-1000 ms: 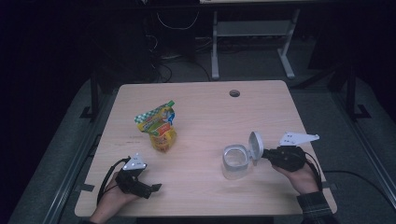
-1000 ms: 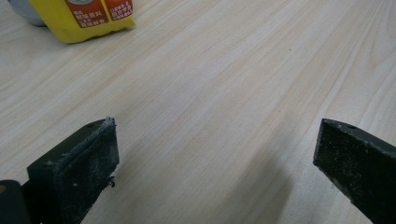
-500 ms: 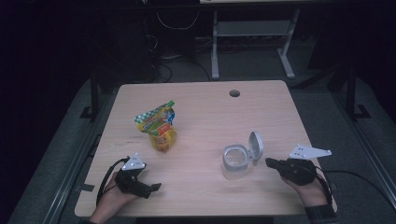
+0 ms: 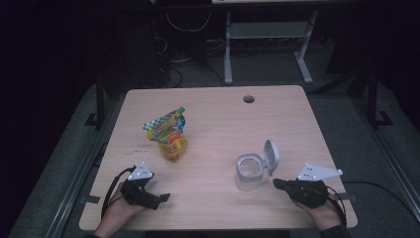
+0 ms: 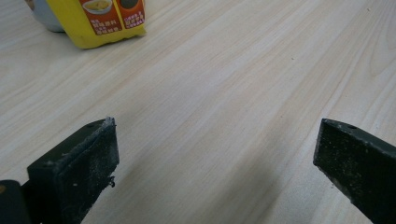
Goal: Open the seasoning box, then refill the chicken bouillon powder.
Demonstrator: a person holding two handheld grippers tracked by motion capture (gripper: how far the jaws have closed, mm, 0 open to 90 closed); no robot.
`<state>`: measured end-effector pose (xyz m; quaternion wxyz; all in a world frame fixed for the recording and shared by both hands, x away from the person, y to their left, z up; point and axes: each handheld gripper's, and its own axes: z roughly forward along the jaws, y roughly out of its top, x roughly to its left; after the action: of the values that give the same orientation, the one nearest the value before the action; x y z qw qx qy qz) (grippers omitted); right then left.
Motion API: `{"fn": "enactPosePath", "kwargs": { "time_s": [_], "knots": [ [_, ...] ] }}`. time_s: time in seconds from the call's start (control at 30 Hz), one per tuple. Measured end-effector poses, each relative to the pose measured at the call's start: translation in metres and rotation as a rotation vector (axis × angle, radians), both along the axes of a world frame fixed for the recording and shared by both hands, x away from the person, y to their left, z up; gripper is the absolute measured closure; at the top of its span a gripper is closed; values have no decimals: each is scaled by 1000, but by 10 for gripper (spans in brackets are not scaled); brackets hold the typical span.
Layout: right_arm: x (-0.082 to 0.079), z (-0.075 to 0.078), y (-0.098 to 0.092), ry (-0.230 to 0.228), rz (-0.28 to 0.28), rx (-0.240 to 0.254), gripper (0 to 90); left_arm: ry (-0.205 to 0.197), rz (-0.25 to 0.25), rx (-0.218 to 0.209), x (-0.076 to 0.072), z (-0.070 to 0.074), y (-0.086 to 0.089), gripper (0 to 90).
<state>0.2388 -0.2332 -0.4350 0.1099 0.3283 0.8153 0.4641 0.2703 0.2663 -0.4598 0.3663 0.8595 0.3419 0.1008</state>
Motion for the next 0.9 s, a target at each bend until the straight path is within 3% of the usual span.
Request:
{"fn": "enactPosePath", "kwargs": {
  "time_s": [0.4,0.57,0.9],
  "knots": [
    [-3,2,22,-15,76,18,894,-23,38,-13,2,10,8,0],
    [-4,4,27,-20,85,39,892,-41,56,-39,8,21,13,0],
    [-3,4,34,-20,106,27,884,-88,98,-121,23,40,20,0]
  ]
}}
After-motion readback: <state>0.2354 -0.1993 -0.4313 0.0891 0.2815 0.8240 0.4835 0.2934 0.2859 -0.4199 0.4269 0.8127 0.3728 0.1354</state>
